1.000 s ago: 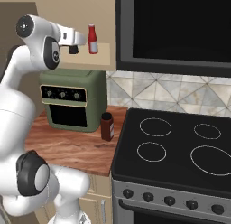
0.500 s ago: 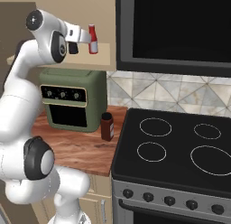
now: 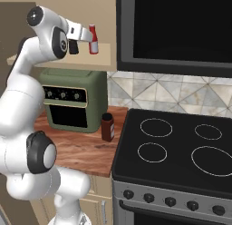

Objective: Collect the paprika, ketchup, and shaker from the cabinet and place them next to the stove.

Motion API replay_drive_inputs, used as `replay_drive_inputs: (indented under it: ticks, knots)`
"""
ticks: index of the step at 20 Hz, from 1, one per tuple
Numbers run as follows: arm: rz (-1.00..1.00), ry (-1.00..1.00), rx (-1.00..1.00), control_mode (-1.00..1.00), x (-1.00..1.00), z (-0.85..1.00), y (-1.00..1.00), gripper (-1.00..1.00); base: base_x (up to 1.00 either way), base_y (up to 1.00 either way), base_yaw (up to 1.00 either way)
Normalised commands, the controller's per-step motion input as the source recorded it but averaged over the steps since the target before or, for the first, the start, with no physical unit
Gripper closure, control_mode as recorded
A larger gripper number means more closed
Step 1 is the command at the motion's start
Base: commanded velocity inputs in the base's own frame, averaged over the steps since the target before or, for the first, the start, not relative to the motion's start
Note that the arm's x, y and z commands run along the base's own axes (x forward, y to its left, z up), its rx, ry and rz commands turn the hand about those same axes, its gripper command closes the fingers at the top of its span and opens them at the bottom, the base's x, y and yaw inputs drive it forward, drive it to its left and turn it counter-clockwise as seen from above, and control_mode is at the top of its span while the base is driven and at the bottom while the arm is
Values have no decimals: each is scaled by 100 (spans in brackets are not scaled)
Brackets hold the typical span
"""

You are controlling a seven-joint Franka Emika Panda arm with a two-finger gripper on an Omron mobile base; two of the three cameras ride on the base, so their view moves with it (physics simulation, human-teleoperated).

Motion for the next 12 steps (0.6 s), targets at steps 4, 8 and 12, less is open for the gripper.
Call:
replay_drive_inputs:
  ticks: [4, 8, 12]
  knots:
    - [-5, 0, 0, -100, 12, 0, 0, -100, 0, 0, 0]
    - [-6, 2, 0, -100, 18, 0, 0, -100, 0, 0, 0]
    - [-3, 0, 0, -100, 27, 0, 0, -100, 0, 0, 0]
